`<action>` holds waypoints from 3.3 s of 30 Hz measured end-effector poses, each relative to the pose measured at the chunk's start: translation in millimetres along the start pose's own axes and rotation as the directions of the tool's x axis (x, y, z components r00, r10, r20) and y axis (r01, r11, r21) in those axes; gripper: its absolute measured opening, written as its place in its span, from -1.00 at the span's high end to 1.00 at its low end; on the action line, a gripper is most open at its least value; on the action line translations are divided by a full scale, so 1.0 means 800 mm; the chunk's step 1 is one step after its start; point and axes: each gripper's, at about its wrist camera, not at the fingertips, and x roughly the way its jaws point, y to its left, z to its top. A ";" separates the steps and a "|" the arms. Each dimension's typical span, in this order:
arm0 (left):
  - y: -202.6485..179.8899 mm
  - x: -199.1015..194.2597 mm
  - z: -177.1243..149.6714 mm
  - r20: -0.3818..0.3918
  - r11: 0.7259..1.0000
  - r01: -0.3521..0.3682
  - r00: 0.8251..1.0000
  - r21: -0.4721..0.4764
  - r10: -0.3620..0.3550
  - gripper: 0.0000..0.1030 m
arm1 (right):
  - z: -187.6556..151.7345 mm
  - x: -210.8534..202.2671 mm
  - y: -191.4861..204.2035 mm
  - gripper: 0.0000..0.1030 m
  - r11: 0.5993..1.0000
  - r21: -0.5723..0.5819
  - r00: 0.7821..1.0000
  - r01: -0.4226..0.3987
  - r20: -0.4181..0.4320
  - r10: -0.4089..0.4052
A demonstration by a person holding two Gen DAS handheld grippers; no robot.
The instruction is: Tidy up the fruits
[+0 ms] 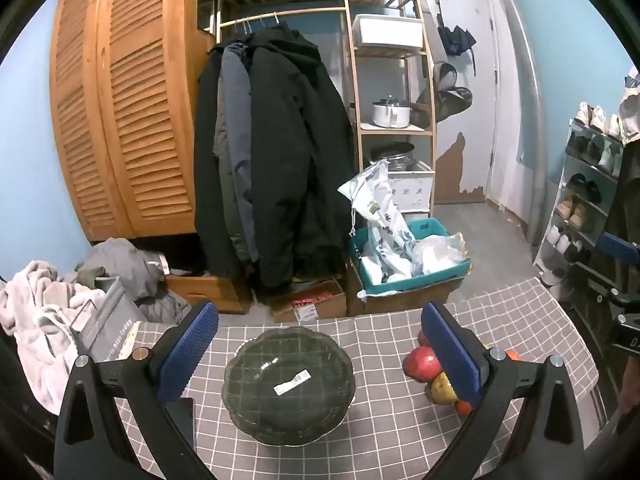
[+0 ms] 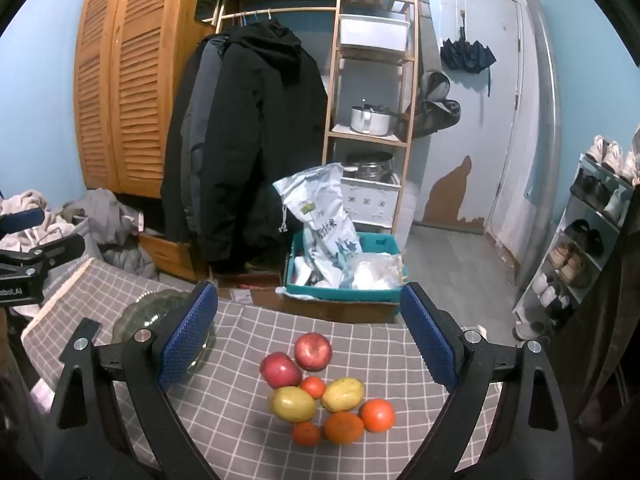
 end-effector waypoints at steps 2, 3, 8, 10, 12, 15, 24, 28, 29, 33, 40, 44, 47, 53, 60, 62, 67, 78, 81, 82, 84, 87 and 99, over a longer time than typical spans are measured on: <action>0.000 -0.001 0.000 0.007 1.000 -0.003 1.000 0.001 0.003 -0.99 | 0.000 0.000 0.000 -0.77 1.000 -0.001 1.000 0.001 0.000 -0.001; 0.000 0.000 0.000 0.005 1.000 -0.003 1.000 0.003 0.003 -0.99 | 0.000 0.000 0.000 -0.77 1.000 -0.001 1.000 0.001 0.000 -0.001; 0.000 0.000 0.000 0.000 1.000 0.001 1.000 0.003 -0.001 -0.99 | 0.001 0.000 0.000 -0.77 1.000 0.000 1.000 0.000 0.000 0.000; 0.001 0.001 0.000 -0.003 1.000 0.000 1.000 0.004 0.000 -0.99 | 0.002 -0.001 0.001 -0.77 1.000 -0.001 1.000 0.000 0.000 0.000; 0.001 0.001 0.000 -0.002 1.000 0.001 1.000 0.002 -0.001 -0.99 | 0.002 -0.002 0.000 -0.77 1.000 0.000 1.000 0.000 -0.001 0.000; 0.001 0.002 0.000 0.001 1.000 0.003 1.000 0.001 -0.003 -0.99 | 0.001 -0.001 0.001 -0.76 1.000 -0.003 1.000 0.001 0.000 -0.001; -0.001 -0.005 0.000 0.022 1.000 -0.005 1.000 0.015 0.004 -0.99 | 0.002 -0.001 0.001 -0.76 1.000 -0.003 1.000 0.001 -0.001 -0.001; 0.000 -0.006 0.001 0.020 1.000 -0.004 1.000 0.013 0.004 -0.99 | 0.003 -0.001 0.002 -0.76 1.000 -0.005 1.000 0.000 -0.001 0.000; 0.001 -0.007 0.001 0.021 1.000 -0.003 1.000 0.013 0.003 -0.99 | 0.003 -0.001 0.002 -0.76 1.000 -0.005 1.000 0.001 -0.001 -0.001; 0.000 -0.006 0.000 0.021 1.000 -0.003 1.000 0.013 0.003 -0.99 | 0.003 -0.001 0.002 -0.76 1.000 -0.005 1.000 0.002 -0.001 -0.002; -0.002 -0.005 0.000 0.020 1.000 -0.005 1.000 0.014 0.004 -0.99 | 0.003 -0.002 0.001 -0.76 1.000 -0.006 1.000 0.002 0.000 -0.002; -0.003 -0.006 0.000 0.021 1.000 -0.007 1.000 0.015 0.006 -0.99 | 0.003 -0.002 0.001 -0.76 1.000 -0.006 1.000 0.002 0.000 -0.002; -0.003 -0.006 0.000 0.022 1.000 -0.005 1.000 0.015 0.004 -0.99 | 0.003 -0.002 0.001 -0.76 1.000 -0.005 1.000 0.003 0.000 -0.003; -0.002 -0.006 0.000 0.021 1.000 -0.005 1.000 0.014 0.005 -0.99 | 0.004 -0.002 0.000 -0.76 1.000 -0.007 1.000 0.003 0.000 -0.003; -0.003 -0.005 0.000 0.021 1.000 -0.006 1.000 0.014 0.005 -0.99 | 0.005 -0.003 0.000 -0.76 1.000 -0.007 1.000 0.003 0.000 -0.003; -0.003 -0.006 0.000 0.020 1.000 -0.007 1.000 0.014 0.007 -0.99 | 0.005 -0.003 0.000 -0.76 1.000 -0.007 1.000 0.003 0.001 -0.003; -0.003 -0.006 0.000 0.020 1.000 -0.006 1.000 0.013 0.006 -0.99 | 0.005 -0.003 0.000 -0.76 1.000 -0.006 1.000 0.004 0.001 -0.004; -0.003 -0.006 0.000 0.020 1.000 -0.005 1.000 0.013 0.005 -0.99 | 0.005 -0.003 0.001 -0.76 1.000 -0.007 1.000 0.004 0.002 -0.003; -0.003 -0.006 0.001 0.020 1.000 -0.006 1.000 0.013 0.005 -0.99 | 0.005 -0.003 0.001 -0.76 1.000 -0.007 1.000 0.003 0.002 -0.003; -0.003 -0.005 0.000 0.021 1.000 -0.006 1.000 0.013 0.005 -0.99 | 0.005 -0.003 0.001 -0.76 1.000 -0.007 1.000 0.003 0.001 -0.003; -0.003 -0.006 0.001 0.020 1.000 -0.006 1.000 0.012 0.006 -0.99 | 0.005 -0.004 0.001 -0.76 1.000 -0.008 1.000 0.003 0.002 -0.003; -0.003 -0.006 0.001 0.019 1.000 -0.005 1.000 0.013 0.005 -0.99 | 0.005 -0.004 0.000 -0.76 1.000 -0.008 1.000 0.004 0.002 -0.004; -0.003 -0.006 0.001 0.019 1.000 -0.004 1.000 0.011 0.004 -0.99 | 0.005 -0.006 0.000 -0.76 1.000 -0.008 1.000 0.002 0.005 -0.002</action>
